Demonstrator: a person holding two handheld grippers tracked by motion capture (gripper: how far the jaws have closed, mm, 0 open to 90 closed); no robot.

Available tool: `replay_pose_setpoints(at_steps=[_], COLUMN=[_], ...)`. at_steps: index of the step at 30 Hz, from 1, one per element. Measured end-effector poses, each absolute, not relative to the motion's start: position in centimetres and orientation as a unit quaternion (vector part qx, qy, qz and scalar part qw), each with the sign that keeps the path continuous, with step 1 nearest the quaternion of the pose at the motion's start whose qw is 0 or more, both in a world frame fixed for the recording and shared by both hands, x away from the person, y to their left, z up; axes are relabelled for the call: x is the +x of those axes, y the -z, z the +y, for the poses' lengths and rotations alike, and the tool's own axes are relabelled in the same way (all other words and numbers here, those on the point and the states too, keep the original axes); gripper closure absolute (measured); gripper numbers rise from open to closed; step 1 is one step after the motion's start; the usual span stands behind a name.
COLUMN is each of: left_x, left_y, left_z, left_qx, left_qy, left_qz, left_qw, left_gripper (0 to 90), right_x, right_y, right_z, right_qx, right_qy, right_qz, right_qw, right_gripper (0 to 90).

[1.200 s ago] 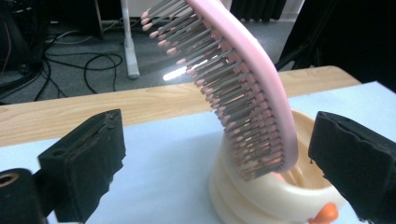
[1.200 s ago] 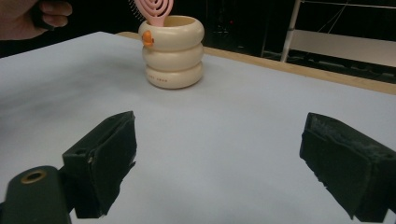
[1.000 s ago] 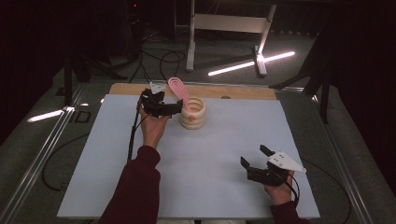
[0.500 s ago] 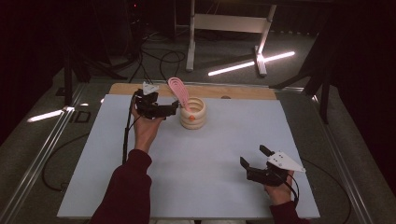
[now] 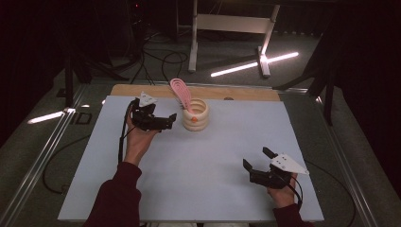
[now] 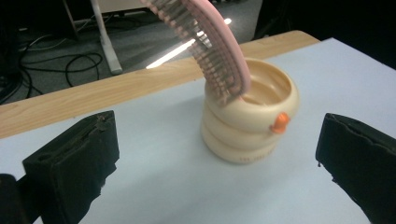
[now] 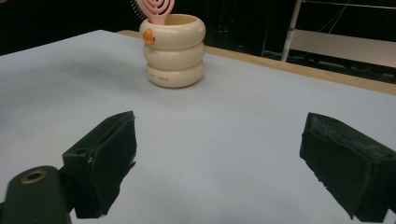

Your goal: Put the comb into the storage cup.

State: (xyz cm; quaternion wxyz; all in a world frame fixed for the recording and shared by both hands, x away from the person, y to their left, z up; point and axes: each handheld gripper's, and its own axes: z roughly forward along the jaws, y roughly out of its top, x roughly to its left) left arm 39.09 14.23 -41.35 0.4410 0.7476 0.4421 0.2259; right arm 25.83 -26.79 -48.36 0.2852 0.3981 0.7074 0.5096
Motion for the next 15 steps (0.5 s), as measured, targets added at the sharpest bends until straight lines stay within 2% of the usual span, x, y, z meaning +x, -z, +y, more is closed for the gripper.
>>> replay_pose_setpoints(at_steps=[7,15], left_x=[37.4,35.0], left_y=[41.8,42.4], left_z=[14.9,16.8], left_qx=[0.763,0.76], left_qy=[-0.218,-0.219], left_qz=[0.418,0.405], left_qw=[0.441,0.459], left_gripper=[0.0,0.0], right_x=[25.8,25.8], right_y=[48.3,48.3], right_z=[-26.8,-26.9], right_qx=[0.397,0.397], right_qy=[-0.51,-0.513], right_qz=[0.707,0.705], right_qw=[0.287,0.287], right_gripper=[10.8,10.8])
